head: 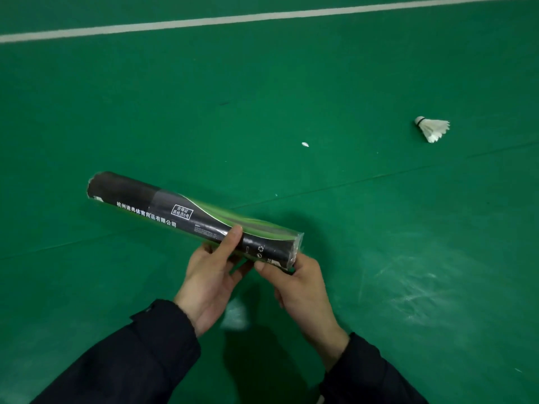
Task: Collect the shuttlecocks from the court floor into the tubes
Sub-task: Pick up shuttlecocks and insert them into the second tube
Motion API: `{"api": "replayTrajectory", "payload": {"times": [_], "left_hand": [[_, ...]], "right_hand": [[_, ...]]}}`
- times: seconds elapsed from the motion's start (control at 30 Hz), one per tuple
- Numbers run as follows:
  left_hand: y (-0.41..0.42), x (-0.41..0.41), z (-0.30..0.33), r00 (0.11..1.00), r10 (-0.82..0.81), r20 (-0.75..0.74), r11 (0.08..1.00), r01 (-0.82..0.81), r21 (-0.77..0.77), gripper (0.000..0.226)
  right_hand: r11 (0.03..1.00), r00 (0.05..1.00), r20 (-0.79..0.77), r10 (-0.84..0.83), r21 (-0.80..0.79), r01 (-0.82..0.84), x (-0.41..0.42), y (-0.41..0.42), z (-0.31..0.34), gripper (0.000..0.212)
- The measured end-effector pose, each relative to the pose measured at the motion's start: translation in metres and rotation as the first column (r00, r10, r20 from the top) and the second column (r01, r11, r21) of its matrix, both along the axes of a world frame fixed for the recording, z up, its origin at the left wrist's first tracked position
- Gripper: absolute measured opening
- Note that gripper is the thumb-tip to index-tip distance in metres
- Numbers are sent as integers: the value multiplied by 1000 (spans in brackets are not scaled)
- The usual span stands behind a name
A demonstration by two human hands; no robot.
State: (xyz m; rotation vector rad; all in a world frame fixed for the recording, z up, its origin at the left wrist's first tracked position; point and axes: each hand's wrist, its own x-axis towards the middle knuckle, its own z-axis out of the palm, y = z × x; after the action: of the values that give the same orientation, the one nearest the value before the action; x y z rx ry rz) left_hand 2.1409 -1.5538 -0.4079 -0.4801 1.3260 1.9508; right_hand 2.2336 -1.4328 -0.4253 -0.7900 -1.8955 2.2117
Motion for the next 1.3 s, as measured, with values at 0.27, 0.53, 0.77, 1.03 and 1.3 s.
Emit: {"api": "replayTrajectory", "payload": {"times": [0.27,0.53,0.77,1.03,1.3], "left_hand": [[83,-5,-12,985,-162,-66,987,161,-20,44],[188,-13,1,970,-244,-22,970,244,21,56],[258,-21,69,923,-378,-76,926,377,-30,61],[328,-68,139,885,-466,-16,884,466,44,50],[385,-104,84,953,-297,63,953,300,-35,45]], "right_hand": [[997,996,59,-61,-41,63,6,81,1,20],[975,972,81,-220,-28,222,8,161,35,23],[966,972,103,-212,-126,224,21,237,107,21],[935,965,33,-260,-239,260,10,325,167,16],[854,881,114,-460,-216,473,-32,377,97,12]]}}
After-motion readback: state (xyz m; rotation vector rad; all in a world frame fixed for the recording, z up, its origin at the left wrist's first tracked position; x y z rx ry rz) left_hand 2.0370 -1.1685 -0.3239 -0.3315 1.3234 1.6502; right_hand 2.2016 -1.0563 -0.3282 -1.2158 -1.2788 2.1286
